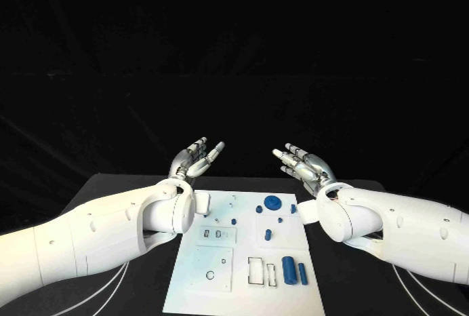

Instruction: Assemble the parts on the task board

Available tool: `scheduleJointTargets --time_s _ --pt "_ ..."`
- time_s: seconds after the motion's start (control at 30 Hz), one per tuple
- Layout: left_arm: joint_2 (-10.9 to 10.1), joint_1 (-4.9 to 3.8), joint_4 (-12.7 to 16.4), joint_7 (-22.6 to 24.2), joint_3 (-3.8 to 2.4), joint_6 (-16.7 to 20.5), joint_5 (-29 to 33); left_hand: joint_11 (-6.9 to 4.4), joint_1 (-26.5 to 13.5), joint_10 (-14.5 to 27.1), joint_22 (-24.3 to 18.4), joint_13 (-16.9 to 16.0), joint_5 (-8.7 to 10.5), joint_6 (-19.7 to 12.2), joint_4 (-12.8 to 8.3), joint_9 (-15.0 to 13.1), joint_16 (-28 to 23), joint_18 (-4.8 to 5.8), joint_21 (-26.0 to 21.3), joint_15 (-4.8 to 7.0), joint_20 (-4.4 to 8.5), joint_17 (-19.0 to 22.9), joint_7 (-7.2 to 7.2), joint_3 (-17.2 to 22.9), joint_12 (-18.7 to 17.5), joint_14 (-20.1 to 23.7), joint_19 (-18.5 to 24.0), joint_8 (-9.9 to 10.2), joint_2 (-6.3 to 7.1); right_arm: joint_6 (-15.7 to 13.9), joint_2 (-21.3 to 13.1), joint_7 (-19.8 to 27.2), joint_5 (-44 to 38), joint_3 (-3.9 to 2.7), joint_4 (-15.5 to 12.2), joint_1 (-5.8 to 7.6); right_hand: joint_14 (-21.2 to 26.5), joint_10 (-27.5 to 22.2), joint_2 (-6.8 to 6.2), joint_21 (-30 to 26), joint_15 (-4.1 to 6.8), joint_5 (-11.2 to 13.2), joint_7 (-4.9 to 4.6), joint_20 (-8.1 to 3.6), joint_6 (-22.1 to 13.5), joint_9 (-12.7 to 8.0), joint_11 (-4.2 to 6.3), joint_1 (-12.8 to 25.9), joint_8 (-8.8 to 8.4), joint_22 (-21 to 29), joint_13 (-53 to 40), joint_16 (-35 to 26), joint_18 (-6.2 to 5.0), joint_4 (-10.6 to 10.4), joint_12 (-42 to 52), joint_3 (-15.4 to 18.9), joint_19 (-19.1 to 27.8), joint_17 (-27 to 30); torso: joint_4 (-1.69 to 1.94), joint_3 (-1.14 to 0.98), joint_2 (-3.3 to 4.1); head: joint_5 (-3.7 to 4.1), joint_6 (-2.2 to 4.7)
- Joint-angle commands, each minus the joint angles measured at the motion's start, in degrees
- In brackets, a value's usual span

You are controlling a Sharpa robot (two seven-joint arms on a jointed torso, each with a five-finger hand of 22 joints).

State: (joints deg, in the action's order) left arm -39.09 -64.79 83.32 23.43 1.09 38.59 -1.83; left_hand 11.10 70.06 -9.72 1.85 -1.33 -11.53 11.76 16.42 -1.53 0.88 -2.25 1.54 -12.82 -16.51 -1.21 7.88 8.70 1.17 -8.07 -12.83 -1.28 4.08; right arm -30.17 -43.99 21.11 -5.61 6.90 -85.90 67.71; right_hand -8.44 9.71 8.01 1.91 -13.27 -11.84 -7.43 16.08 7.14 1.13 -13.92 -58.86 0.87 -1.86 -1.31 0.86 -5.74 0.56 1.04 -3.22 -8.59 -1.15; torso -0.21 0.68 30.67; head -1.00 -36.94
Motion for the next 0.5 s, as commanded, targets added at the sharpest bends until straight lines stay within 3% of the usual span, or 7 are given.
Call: scheduleJointTargets --time_s 0.03,0.13,0.17,0.33,0.5 --pt "0.1 -0.07 0.1 -0.8 -0.04 -2.1 -1.2 0.67 1.1 -0.2 0.1 -0.1 -0.22 0.6 0.4 -0.1 0.4 -1.12 0.4 -0.43 -0.51 -0.1 5.77 0.1 0.2 -0.2 0.0 -0.3 0.01 8.8 0.1 -4.3 -4.8 0.47 0.4 0.61 -2.1 2.5 0.21 1.0 -0.92 -0.6 -9.14 0.75 2.2 0.3 -0.88 -3.7 0.61 -0.4 -0.3 0.6 -0.41 1.9 0.6 -0.3 -0.6 -0.3 0.00 0.02 0.00 -0.01 0.00" --pt "0.1 -0.07 0.1 -0.8 -0.04 -2.1 -1.2 0.89 1.2 -0.5 0.1 -0.1 -0.21 0.8 0.4 -0.1 0.4 -1.12 0.4 -0.48 -0.51 -0.1 5.97 0.1 0.3 -0.4 0.1 -0.3 -0.05 9.5 0.2 -4.6 -5.1 0.69 0.5 0.86 -3.1 3.6 0.25 1.3 -0.99 -0.8 -9.18 0.74 3.2 0.4 -0.94 -4.4 0.73 -0.5 -0.4 0.7 -0.41 2.5 0.7 -0.3 -1.0 -0.4 0.00 0.02 0.00 -0.01 0.00" --pt "-2.9 -0.13 2.1 -0.9 -0.04 -3.6 -1.1 0.93 1.2 -0.5 0.1 -0.1 -0.21 0.8 0.4 -0.1 0.4 -1.12 0.4 -0.48 -0.51 -0.1 6.01 0.1 0.3 -0.4 0.1 -0.3 -0.06 7.2 -1.2 -3.2 -12.5 0.69 0.7 1.81 -3.3 3.8 0.26 1.4 -1.02 -0.9 -9.19 0.75 3.4 0.4 -0.95 -4.6 0.76 -0.6 -0.4 0.7 -0.41 2.6 0.7 -0.3 -1.0 -0.4 -0.05 0.01 0.54 0.59 -0.74" --pt "-3.9 -0.18 3.0 -0.9 -0.05 -4.1 -1.1 1.30 1.4 -1.0 0.1 -0.2 -0.20 1.3 0.3 -0.2 0.5 -1.13 0.4 -0.44 -0.51 -0.1 6.34 0.1 0.3 -0.8 0.1 -0.4 -0.19 6.6 -1.5 -2.7 -13.8 0.68 0.9 2.24 -4.9 5.4 0.29 1.9 -1.16 -1.2 -9.28 0.74 4.8 0.5 -1.08 -5.6 0.90 -0.8 -0.5 0.8 -0.35 3.5 0.8 -0.4 -1.7 -0.5 -0.15 -0.02 0.85 0.61 -0.75" --pt "-4.9 -0.32 3.6 -0.6 -0.05 -4.5 -1.1 2.21 1.8 -3.0 0.2 -0.4 -0.15 3.0 0.3 -0.3 0.6 -1.11 0.6 -0.75 -0.53 -0.3 7.17 0.2 0.6 -2.2 -0.2 -0.7 -0.72 6.4 -1.8 -2.9 -15.8 0.68 1.1 2.72 -11.4 10.5 -0.46 3.9 -1.72 0.1 -9.49 0.80 8.8 0.9 -1.67 -8.8 1.49 -1.8 -0.9 1.7 0.18 6.3 1.4 -0.7 -4.8 -1.1 -0.14 -0.05 1.16 0.62 -0.98"
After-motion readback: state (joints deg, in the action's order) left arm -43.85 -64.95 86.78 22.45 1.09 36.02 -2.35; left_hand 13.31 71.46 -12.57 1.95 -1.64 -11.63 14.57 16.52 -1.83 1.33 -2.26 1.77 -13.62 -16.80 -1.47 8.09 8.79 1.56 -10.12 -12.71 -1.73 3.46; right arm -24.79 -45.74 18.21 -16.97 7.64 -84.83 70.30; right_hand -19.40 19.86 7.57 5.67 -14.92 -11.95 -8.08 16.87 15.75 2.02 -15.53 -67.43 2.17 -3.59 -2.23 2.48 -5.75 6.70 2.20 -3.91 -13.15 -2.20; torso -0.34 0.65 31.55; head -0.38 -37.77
